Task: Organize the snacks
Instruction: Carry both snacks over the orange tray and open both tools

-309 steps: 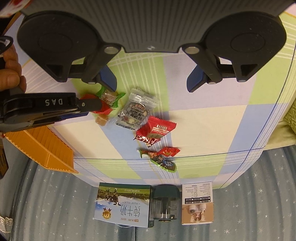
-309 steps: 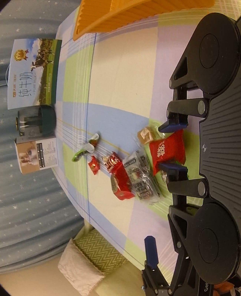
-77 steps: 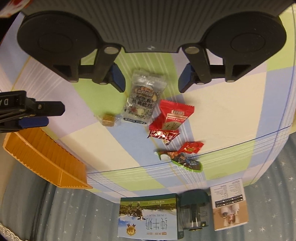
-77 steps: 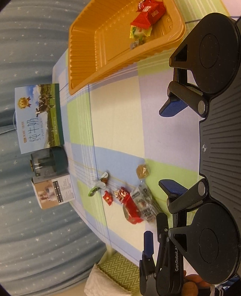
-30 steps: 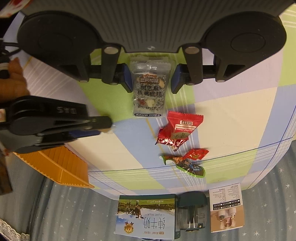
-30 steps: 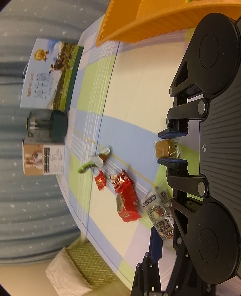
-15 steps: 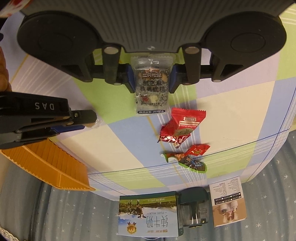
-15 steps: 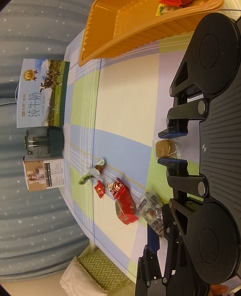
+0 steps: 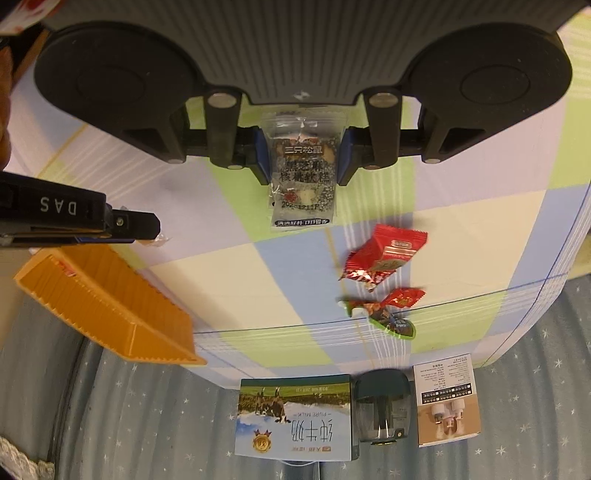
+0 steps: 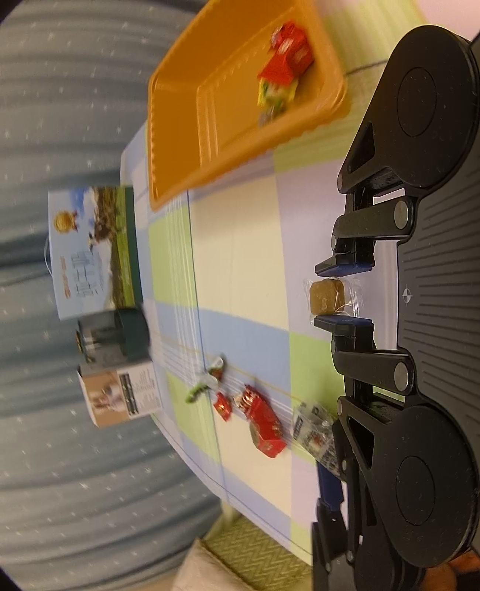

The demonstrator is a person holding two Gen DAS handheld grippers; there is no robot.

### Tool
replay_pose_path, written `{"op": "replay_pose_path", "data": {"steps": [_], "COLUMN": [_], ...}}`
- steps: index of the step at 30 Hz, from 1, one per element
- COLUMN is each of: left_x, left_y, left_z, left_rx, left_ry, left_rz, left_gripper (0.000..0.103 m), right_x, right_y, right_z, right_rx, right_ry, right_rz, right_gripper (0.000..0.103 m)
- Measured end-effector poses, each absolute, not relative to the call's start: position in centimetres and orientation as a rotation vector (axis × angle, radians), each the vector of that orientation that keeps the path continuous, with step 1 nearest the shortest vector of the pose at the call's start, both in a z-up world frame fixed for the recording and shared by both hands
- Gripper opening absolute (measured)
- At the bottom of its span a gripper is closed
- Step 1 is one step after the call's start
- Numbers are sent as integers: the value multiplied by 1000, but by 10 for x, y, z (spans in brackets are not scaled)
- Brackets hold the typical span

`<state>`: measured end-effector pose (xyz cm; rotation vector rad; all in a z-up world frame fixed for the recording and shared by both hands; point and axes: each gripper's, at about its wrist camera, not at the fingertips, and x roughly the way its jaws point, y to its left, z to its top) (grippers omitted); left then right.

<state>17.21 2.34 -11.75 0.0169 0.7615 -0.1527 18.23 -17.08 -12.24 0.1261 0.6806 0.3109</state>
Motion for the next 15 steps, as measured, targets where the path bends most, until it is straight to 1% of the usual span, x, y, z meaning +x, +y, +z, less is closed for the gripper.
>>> {"op": "replay_pose_path", "data": {"steps": [15], "left_x": [137], "left_y": [-24], "left_z": [-52], "left_rx": [-81], "left_ry": [711], "left_rz": [-199], "left_gripper": [34], "right_x": [129], "right_y": [-229], "right_z": [-58], "right_rx": [189], "right_ry": [628], "right_rz": [172], "right_gripper": [23]}}
